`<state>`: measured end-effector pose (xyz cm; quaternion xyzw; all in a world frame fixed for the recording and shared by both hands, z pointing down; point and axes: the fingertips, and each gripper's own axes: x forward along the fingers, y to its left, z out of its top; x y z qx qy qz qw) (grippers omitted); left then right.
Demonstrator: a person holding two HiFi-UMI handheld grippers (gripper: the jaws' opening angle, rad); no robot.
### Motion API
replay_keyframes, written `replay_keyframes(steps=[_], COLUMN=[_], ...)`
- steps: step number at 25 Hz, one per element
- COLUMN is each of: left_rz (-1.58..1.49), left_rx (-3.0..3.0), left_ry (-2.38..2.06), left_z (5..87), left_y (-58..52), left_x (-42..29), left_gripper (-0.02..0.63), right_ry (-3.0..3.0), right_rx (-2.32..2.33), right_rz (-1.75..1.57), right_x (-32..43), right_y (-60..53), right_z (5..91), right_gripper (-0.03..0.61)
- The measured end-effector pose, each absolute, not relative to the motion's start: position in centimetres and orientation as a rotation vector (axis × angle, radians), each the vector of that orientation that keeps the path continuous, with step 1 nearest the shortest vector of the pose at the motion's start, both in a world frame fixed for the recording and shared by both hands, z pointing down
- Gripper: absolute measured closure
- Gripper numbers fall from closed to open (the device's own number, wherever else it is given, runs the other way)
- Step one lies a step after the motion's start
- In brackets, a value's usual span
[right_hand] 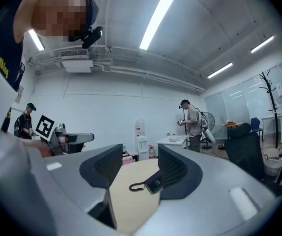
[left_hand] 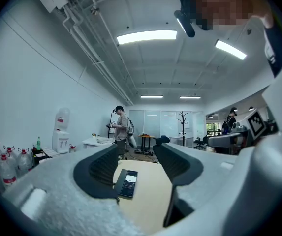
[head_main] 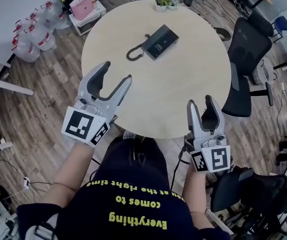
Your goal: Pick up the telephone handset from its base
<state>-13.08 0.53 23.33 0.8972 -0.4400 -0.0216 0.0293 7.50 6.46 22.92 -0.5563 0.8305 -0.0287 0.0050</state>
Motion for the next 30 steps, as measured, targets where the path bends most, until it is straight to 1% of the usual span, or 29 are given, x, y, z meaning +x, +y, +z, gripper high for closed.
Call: replay_keyframes(steps=[5, 10, 19, 30], left_rz=[-0.033, -0.023, 0.043, 0.08], left_rx=[2.758, 2.714, 2.623, 2.605], left_ry=[-1.362, -1.46, -1.601, -1.521], left_z=[24.3, 24.1, 25.4, 28.1], left_y=[-2.9, -6.7, -10.9, -12.9], left_x=[-10.4, -8.5, -6.6, -6.3], left_gripper=[0.339, 0.339, 0.339, 0.339], right_ry=[2.61, 2.638, 2.703, 2.695], right_rx=[-1.718, -1.658, -1.564, -1.592], right_rz=[-0.089, -0.073, -0.139, -0.19], right_x=[9.8, 13.0, 17.0, 15.9], right_y=[2.8, -1.4, -6.9, -8.7], right_z=[23.4, 22.8, 24.8, 26.5], right_gripper=[0.357, 0.357, 0.356, 0.351])
